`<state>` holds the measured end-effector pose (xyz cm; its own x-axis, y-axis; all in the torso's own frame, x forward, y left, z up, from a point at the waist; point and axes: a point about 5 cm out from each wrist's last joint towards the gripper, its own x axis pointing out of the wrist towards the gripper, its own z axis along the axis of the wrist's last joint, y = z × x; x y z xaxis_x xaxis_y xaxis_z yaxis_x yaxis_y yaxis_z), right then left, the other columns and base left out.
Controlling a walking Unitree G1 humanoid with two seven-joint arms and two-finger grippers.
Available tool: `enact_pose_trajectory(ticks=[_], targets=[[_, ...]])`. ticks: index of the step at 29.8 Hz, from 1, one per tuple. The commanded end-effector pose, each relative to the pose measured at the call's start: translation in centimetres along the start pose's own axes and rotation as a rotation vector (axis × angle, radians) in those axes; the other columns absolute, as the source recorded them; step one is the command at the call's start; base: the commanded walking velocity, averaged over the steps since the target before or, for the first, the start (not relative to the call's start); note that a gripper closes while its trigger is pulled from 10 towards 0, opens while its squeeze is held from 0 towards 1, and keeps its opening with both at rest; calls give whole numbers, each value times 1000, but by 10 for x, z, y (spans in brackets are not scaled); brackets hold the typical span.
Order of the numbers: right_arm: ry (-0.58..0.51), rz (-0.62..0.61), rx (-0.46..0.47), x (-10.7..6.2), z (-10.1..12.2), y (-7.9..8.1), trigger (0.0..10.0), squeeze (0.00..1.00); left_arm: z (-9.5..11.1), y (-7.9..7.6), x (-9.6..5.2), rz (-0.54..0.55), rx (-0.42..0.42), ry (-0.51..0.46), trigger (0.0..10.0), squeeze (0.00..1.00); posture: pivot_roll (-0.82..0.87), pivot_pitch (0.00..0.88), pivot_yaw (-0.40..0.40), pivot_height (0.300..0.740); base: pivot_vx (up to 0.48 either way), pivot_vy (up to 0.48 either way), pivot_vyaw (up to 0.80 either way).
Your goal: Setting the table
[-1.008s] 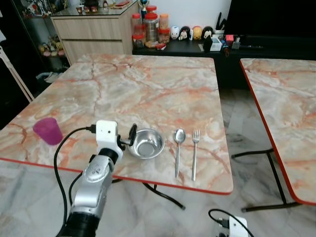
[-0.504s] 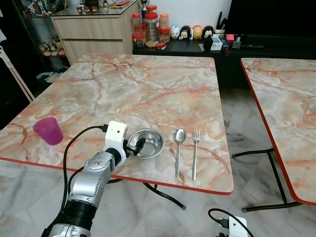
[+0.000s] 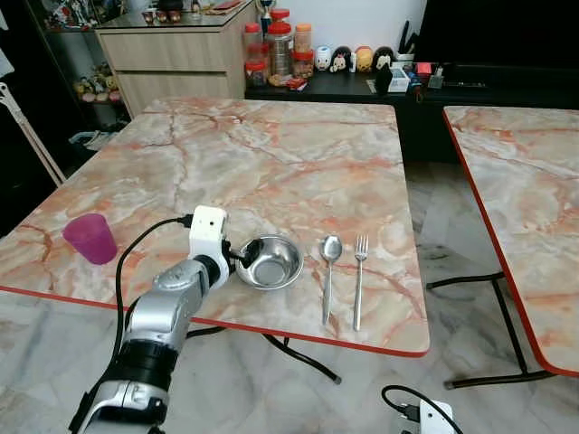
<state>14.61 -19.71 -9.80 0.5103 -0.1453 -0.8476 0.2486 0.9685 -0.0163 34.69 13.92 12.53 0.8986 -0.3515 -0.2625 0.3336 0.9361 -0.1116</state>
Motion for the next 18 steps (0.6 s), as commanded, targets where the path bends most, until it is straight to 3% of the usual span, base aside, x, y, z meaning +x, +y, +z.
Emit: enact_pose_trajectory(ticks=[1,18], targets=[[8,-2,13,0,-2,0,10000,0,1,6,1,19,2,19,10000,0,12,0,23,725,0,0,0],[17,-6,24,-1,-5,0,10000,0,-4,2,9,3,41,79,10000,0,4,0,36,725,0,0,0]])
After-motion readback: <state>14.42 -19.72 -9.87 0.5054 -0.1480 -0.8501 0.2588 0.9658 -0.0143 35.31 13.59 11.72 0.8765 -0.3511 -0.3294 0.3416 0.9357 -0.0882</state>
